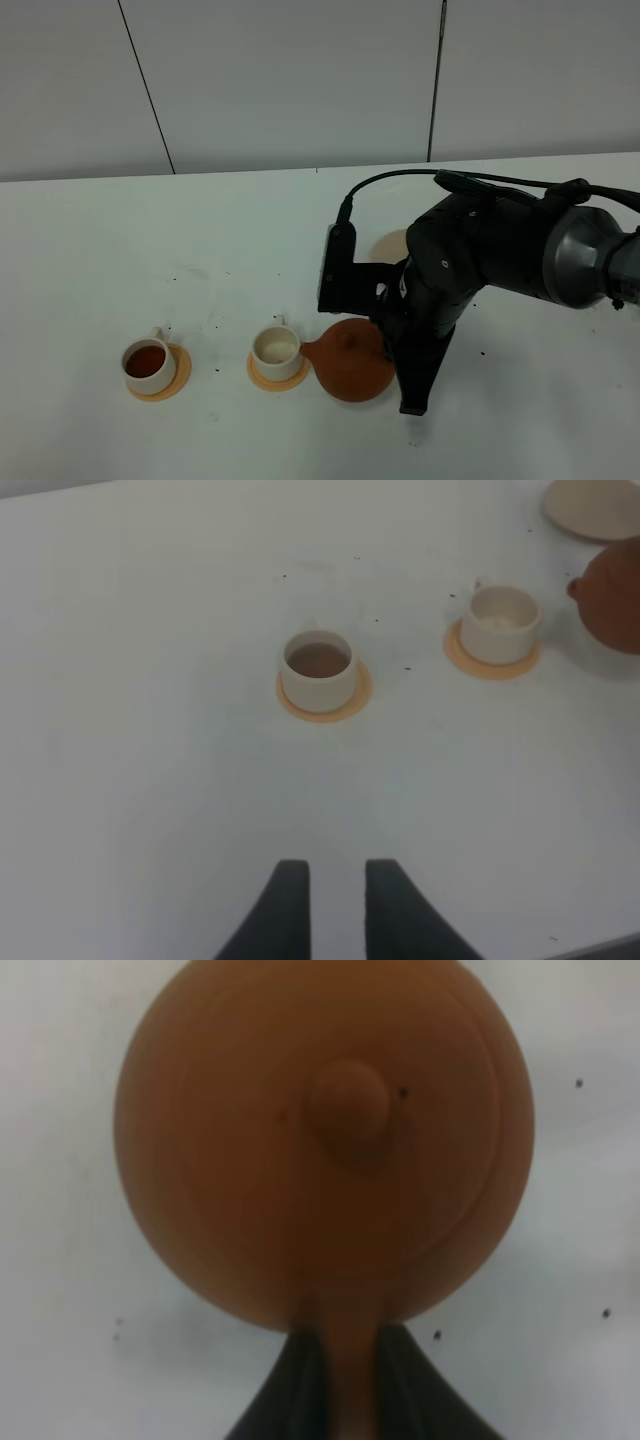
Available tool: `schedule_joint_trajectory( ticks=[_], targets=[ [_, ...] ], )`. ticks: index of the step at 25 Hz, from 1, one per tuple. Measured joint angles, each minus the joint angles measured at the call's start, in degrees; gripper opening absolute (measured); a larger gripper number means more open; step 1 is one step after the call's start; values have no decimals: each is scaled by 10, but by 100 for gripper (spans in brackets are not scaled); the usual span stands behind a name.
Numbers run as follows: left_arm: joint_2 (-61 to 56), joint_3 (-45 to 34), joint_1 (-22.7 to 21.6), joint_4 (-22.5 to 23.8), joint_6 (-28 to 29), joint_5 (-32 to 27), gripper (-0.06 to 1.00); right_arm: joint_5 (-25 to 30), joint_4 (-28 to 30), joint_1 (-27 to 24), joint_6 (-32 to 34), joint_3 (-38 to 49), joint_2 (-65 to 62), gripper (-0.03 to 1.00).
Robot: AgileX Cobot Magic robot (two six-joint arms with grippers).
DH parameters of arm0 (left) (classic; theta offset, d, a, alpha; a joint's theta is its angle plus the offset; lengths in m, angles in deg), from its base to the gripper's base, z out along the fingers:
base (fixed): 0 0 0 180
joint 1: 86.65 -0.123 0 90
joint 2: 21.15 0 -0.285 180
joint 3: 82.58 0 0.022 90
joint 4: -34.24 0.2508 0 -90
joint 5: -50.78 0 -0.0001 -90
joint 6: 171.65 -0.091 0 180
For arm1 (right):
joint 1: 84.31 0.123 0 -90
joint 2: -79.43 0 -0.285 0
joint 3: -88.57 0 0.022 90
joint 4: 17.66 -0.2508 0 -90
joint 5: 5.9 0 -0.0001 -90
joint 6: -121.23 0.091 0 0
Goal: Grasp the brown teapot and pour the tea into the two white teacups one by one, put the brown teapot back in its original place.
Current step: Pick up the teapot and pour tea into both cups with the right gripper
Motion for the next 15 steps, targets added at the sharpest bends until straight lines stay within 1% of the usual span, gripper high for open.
schedule_joint_trajectory(
  ticks=[3,6,15],
  targets=[
    [0,0,0,0,0,0,21,-1,7,4,0,-16,0,10],
    [0,0,0,0,0,0,21,1,31,9,0,-34,0,10],
    [0,0,0,0,0,0,21,-1,141,20,0,-43,0,10]
  ],
)
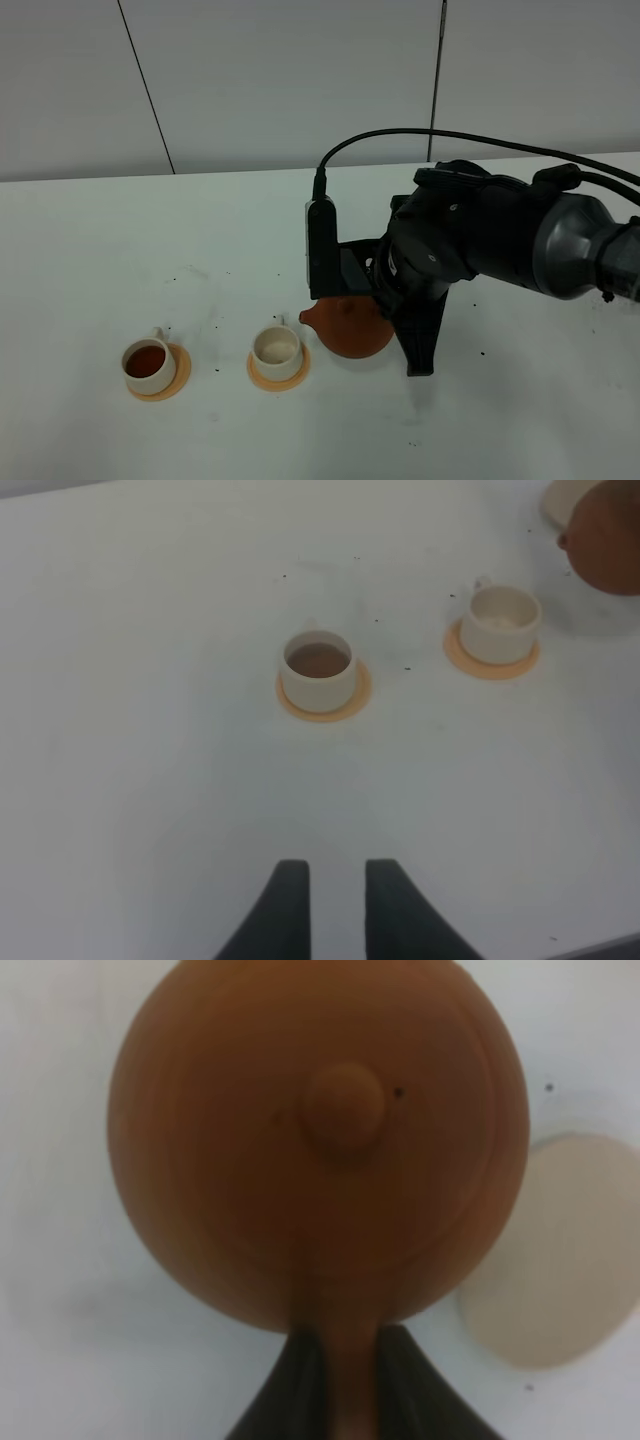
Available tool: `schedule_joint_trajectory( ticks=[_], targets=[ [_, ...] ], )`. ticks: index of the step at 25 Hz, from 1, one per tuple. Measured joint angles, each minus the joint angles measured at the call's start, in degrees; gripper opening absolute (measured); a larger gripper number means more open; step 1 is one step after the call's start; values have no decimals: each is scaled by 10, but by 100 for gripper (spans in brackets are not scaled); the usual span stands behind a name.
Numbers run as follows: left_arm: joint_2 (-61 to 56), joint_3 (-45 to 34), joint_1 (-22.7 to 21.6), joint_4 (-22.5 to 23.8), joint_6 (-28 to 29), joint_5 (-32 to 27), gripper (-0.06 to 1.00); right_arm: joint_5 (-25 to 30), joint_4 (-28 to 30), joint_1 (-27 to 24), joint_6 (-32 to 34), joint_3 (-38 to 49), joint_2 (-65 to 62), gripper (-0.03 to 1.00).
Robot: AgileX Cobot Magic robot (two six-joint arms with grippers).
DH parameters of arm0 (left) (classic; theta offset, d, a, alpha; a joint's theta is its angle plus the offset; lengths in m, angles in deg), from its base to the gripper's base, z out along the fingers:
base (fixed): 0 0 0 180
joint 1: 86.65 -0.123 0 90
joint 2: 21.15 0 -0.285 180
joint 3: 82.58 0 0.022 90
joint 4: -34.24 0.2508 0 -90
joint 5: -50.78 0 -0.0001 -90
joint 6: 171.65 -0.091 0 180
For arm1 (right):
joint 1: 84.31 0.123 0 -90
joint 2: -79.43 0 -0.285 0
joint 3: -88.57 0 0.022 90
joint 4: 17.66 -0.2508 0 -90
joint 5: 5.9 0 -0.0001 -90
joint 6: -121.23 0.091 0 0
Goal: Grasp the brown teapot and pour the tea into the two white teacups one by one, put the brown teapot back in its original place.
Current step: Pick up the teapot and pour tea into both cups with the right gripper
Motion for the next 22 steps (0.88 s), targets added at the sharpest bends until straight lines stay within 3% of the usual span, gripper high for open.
schedule_joint_trajectory(
  ticks=[22],
  targets=[
    [0,0,0,0,0,0,21,-18,86,39,29,-2,30,10]
  ],
)
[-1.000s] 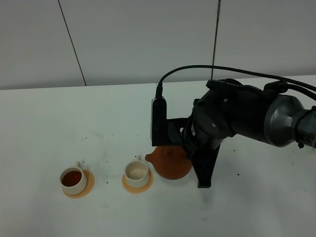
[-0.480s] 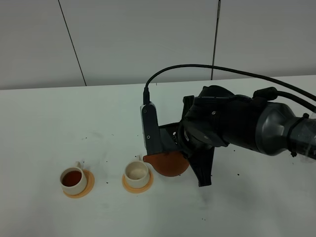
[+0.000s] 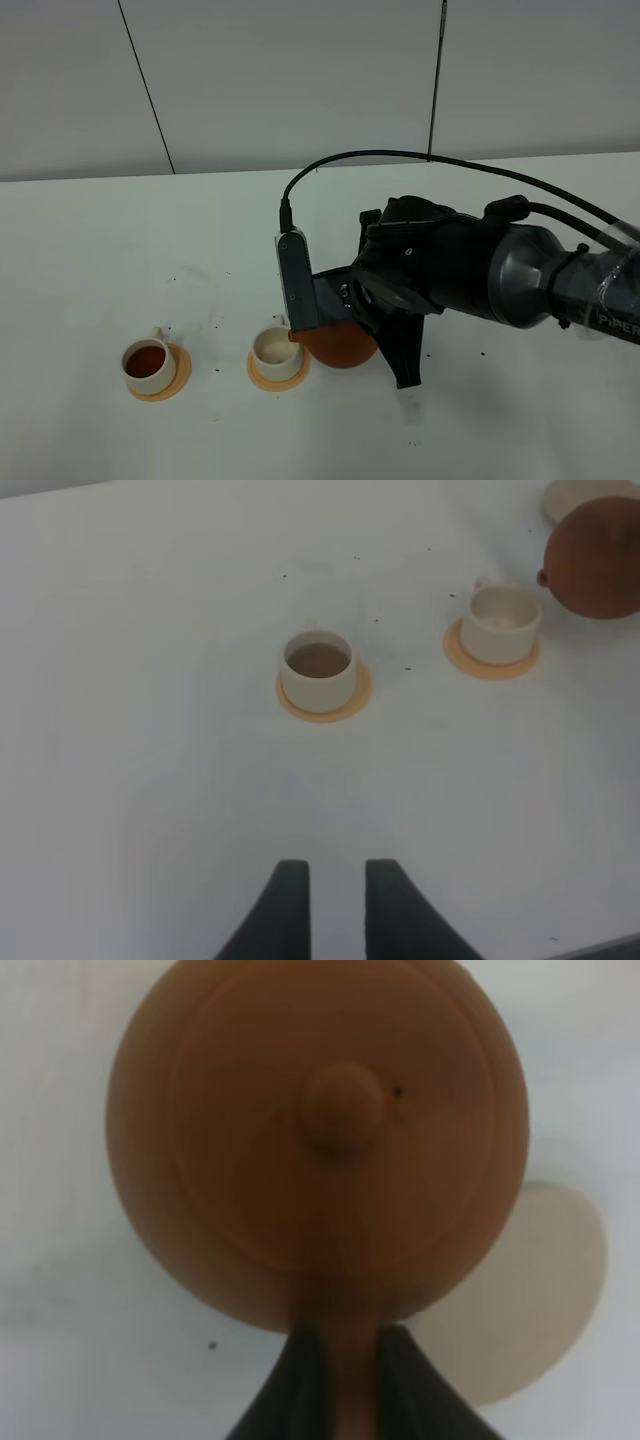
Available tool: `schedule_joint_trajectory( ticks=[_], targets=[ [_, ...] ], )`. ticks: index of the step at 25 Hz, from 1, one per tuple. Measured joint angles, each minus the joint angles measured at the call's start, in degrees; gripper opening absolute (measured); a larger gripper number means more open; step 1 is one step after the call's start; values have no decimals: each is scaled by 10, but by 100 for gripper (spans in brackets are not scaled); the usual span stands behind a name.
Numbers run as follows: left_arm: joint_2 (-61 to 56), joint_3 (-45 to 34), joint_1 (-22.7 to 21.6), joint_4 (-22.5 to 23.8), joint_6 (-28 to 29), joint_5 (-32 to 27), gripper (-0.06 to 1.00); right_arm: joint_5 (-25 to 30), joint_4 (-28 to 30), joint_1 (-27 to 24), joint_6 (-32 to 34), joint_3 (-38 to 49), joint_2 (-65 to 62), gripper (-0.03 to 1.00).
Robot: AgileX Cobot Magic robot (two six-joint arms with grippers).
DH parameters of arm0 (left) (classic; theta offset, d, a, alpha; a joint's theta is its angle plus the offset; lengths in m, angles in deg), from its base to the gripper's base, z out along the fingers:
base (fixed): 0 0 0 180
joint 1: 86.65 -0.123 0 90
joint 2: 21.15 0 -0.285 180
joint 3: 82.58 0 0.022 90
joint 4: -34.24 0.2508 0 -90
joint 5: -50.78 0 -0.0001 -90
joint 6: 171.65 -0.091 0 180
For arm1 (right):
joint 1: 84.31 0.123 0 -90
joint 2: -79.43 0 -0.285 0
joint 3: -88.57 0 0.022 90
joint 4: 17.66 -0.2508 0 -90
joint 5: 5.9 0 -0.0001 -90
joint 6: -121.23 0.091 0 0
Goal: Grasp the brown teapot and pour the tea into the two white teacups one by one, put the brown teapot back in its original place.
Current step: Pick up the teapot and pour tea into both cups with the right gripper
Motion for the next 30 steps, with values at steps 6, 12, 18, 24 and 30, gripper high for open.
schedule_joint_trajectory(
  ticks=[6,12,18,24,30],
  targets=[
    [0,0,0,0,0,0,21,2,26,4,6,-19,0,10],
    [0,0,0,0,0,0,21,2,46,5,11,-23,0,10],
    [0,0,0,0,0,0,21,-6,56,5,11,-23,0,10],
    [0,0,0,0,0,0,21,-17,74,10,11,-23,0,10],
    [0,0,0,0,0,0,21,-18,82,11,11,-23,0,10]
  ],
)
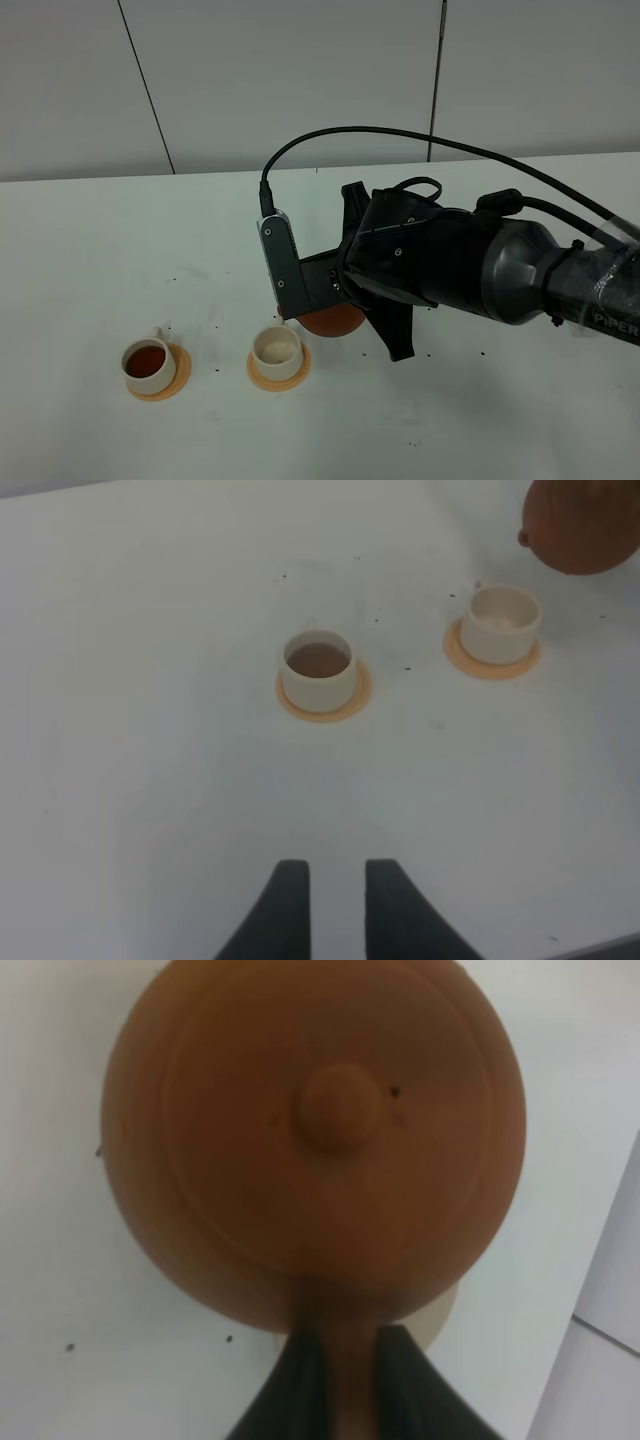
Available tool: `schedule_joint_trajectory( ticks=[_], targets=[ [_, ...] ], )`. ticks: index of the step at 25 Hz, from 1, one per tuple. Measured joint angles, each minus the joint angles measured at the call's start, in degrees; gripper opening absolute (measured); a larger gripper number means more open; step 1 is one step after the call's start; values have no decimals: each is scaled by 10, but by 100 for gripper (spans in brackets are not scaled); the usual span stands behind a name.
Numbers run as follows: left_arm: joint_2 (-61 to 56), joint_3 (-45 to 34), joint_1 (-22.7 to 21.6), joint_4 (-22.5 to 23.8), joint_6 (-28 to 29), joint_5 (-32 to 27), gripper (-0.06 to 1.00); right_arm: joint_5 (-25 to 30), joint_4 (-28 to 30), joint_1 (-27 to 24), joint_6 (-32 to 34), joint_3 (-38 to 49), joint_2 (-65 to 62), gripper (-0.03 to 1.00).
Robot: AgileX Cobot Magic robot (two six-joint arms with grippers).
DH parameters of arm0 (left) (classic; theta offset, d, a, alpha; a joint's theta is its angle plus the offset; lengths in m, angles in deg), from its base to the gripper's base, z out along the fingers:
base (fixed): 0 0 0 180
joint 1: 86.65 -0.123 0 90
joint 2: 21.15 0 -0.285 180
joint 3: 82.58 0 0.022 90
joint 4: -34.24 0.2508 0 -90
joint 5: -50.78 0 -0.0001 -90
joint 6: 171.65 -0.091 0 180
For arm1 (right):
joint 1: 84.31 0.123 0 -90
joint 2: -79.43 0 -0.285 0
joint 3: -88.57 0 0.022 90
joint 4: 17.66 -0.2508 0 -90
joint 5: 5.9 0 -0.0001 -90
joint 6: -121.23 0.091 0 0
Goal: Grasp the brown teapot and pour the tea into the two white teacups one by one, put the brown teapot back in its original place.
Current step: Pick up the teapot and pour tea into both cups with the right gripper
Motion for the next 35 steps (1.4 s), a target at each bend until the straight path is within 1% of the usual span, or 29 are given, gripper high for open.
schedule_joint_trajectory(
  ticks=[13,23,28,35],
  targets=[
    [0,0,0,0,0,0,21,0,43,21,15,0,24,10],
    [0,0,0,0,0,0,22,4,51,23,15,0,24,10],
    [0,0,0,0,0,0,22,19,72,23,15,0,24,10],
    [0,0,0,0,0,0,22,23,80,23,15,0,24,10]
  ],
)
